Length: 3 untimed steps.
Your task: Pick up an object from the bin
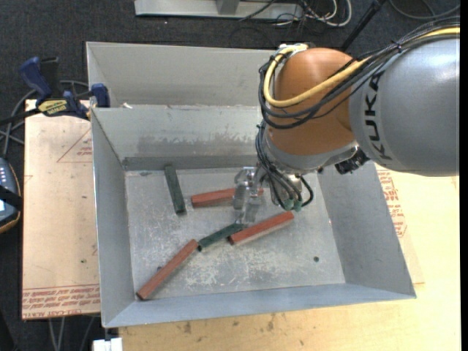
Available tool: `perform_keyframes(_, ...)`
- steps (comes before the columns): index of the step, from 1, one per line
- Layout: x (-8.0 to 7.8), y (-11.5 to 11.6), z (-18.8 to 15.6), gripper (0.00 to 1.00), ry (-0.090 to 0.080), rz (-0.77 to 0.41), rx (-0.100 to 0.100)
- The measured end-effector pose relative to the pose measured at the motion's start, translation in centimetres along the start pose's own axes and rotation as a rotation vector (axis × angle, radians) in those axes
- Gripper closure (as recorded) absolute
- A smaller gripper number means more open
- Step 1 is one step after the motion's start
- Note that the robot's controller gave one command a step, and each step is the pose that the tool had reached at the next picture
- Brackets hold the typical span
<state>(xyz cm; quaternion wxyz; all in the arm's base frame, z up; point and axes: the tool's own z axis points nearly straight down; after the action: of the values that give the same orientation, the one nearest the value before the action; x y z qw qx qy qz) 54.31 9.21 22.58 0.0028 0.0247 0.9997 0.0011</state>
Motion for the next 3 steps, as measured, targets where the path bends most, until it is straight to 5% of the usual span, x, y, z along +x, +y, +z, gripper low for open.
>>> perform_keyframes(1, 0.0, -0.1, 0.2, 0.0, 0.003, 0.001, 0.001)
perform_keyframes(2, 1.8, 1.3, 16.0, 0.0, 0.013, -0.031, 0.003)
perform_keyframes(3, 1.5, 1.3, 15.5, 1.0, 0.004, -0.029, 0.001)
